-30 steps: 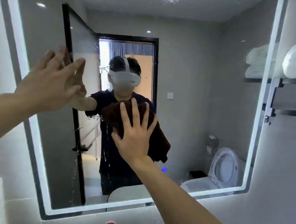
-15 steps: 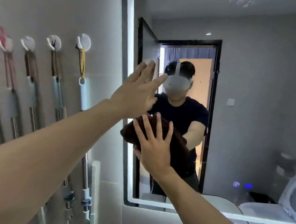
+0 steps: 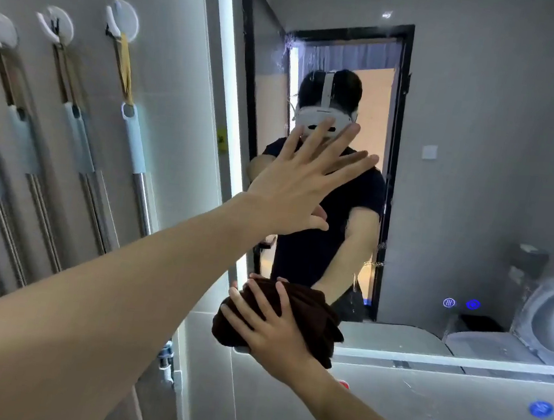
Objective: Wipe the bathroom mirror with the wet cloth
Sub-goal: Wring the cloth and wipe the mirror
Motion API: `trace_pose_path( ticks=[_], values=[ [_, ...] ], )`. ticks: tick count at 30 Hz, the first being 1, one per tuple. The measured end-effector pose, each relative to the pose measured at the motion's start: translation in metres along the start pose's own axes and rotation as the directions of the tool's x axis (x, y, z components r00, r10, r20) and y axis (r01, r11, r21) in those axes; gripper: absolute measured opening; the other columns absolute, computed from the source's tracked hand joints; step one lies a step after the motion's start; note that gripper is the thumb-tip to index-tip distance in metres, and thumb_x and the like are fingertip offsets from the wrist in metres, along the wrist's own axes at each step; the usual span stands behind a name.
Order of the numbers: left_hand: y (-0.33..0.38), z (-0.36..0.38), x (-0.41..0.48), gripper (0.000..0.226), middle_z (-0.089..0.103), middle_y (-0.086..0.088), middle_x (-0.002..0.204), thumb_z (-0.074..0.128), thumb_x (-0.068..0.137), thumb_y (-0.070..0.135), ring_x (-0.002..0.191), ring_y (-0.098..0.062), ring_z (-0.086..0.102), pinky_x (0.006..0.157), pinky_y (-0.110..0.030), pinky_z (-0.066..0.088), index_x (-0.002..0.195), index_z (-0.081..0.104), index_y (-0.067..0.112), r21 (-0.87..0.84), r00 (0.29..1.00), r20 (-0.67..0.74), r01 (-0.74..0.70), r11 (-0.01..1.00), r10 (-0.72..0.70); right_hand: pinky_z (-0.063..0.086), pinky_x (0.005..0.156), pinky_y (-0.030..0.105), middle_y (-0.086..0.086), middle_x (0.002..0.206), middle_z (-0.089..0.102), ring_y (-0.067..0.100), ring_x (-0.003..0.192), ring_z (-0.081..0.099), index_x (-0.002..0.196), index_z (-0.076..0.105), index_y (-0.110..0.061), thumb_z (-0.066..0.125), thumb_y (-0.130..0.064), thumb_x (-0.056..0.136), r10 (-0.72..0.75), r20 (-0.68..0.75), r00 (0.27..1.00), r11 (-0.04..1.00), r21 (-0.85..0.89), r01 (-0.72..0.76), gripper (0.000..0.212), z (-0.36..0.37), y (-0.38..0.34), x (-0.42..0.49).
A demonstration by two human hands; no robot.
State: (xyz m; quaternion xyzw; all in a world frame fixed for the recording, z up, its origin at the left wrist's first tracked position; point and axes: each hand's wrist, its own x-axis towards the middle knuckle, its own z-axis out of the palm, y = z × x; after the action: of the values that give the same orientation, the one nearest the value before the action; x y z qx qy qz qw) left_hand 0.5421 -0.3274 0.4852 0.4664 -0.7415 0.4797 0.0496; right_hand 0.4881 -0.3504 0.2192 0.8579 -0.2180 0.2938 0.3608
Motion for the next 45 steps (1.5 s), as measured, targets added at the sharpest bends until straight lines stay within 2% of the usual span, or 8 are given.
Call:
trace_pose_path(
  ticks=[4,8,14,18,25,28,32,45],
  values=[
    [0.014,0.018,-0.008,0.118,-0.011,-0.011,0.172,0.07,0.078,0.071,0.155,-0.045,-0.012,0.121,-0.069,0.006,0.163,-0.004,0.035,0.077,0.998,0.038,-0.045,0.996,0.042,0.024,0.119,0.066,0.006,0.166,0.032,0.039,0.153,0.027,0.157,0.037,-0.021,0.042,-0.014,0.102,-0.082,-0.023,0.996,0.997,0.0,0.082,0.056,0.016,-0.003,-0.026],
    [0.016,0.021,-0.009,0.117,-0.011,-0.012,0.171,0.07,0.078,0.07,0.155,-0.045,-0.011,0.121,-0.07,0.004,0.163,-0.001,0.033,0.109,0.998,0.052,-0.031,0.994,0.026,0.024,0.12,0.064,0.006,0.164,0.035,0.038,0.153,0.028,0.155,0.039,-0.021,0.046,-0.013,0.101,-0.189,-0.009,0.982,0.982,-0.019,0.188,0.055,0.022,0.001,-0.043],
    [0.016,0.025,-0.01,0.116,-0.024,-0.011,0.168,0.063,0.082,0.072,0.153,-0.044,-0.022,0.121,-0.069,-0.003,0.161,-0.013,0.034,0.117,0.998,0.062,-0.035,0.992,0.028,0.011,0.124,0.064,0.004,0.163,0.038,0.038,0.155,0.023,0.152,0.044,-0.022,0.026,-0.011,0.107,-0.263,0.055,0.963,0.963,-0.039,0.266,0.05,0.026,0.016,-0.061],
    [0.018,0.025,-0.009,0.115,-0.037,-0.011,0.163,0.057,0.086,0.073,0.149,-0.044,-0.031,0.12,-0.069,-0.007,0.158,-0.024,0.033,0.117,0.997,0.077,-0.034,0.993,0.025,0.01,0.124,0.063,0.003,0.163,0.038,0.035,0.155,0.023,0.151,0.047,-0.024,0.041,-0.016,0.102,-0.249,0.021,0.968,0.968,-0.041,0.249,0.05,0.015,0.044,-0.07],
    [0.018,0.023,-0.011,0.098,-0.027,-0.01,0.168,0.051,0.091,0.065,0.152,-0.041,-0.027,0.121,-0.069,-0.002,0.162,-0.009,0.034,0.063,0.999,0.031,-0.038,0.997,0.036,0.011,0.123,0.067,0.008,0.169,0.024,0.039,0.156,0.015,0.161,0.028,-0.024,0.049,-0.042,0.1,-0.096,0.023,0.995,0.994,-0.056,0.097,0.067,-0.056,0.141,-0.064],
    [0.026,0.019,-0.011,0.077,-0.004,-0.011,0.172,0.046,0.093,0.044,0.156,-0.042,-0.011,0.121,-0.07,0.004,0.162,0.016,0.031,0.0,0.998,-0.064,-0.005,1.0,0.005,0.014,0.12,0.07,0.011,0.169,0.023,0.041,0.156,0.012,0.161,0.028,-0.024,0.068,-0.049,0.087,0.041,-0.022,0.999,0.992,-0.118,-0.044,0.087,-0.089,0.187,-0.06],
    [0.046,0.009,0.0,0.072,0.024,-0.018,0.166,0.062,0.087,0.022,0.154,-0.045,0.014,0.122,-0.065,0.012,0.155,0.038,0.021,-0.042,0.987,-0.125,0.094,0.995,-0.099,0.015,0.119,0.071,0.012,0.167,0.028,0.041,0.156,0.017,0.157,0.039,-0.023,0.072,-0.044,0.085,0.189,-0.1,0.977,0.973,-0.117,-0.201,0.082,-0.111,0.225,-0.069],
    [0.146,-0.018,0.101,0.066,0.009,-0.011,0.171,0.04,0.097,0.032,0.158,-0.035,0.005,0.126,-0.059,0.009,0.161,0.028,0.023,-0.113,0.983,-0.174,-0.071,0.991,0.05,0.02,0.117,0.071,0.015,0.164,0.033,0.045,0.152,0.026,0.153,0.046,-0.021,0.07,-0.04,0.083,0.274,-0.243,0.93,0.949,-0.086,-0.302,0.076,-0.125,0.311,-0.157]
  ],
)
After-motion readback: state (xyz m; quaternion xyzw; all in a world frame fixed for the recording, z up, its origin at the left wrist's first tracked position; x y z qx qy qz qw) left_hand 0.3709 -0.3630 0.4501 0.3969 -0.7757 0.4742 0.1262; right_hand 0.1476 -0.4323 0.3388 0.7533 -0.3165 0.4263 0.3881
